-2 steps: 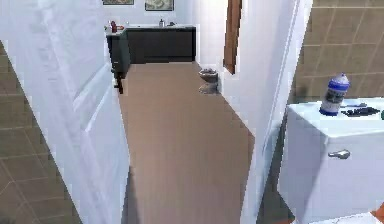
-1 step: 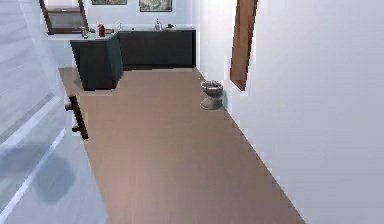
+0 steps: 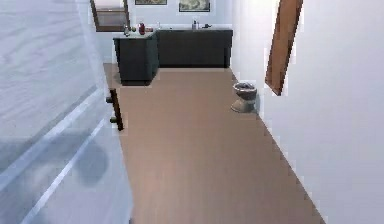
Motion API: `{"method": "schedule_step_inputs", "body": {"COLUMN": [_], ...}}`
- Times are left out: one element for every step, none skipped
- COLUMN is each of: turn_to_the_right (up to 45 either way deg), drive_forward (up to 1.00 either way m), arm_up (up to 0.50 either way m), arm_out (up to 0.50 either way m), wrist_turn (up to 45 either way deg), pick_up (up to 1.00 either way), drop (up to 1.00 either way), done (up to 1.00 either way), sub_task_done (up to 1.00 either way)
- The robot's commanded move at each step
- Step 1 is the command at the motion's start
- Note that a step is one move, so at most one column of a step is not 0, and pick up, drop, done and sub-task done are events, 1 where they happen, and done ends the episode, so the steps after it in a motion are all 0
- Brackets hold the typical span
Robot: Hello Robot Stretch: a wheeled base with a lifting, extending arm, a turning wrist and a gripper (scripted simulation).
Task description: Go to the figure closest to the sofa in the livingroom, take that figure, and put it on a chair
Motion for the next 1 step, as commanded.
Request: {"method": "schedule_step_inputs", "body": {"turn_to_the_right": [0.0], "drive_forward": [1.0], "arm_up": [0.0], "arm_out": [0.0], "wrist_turn": [0.0], "pick_up": [0.0], "drop": [0.0], "done": [0.0], "sub_task_done": [0.0]}}
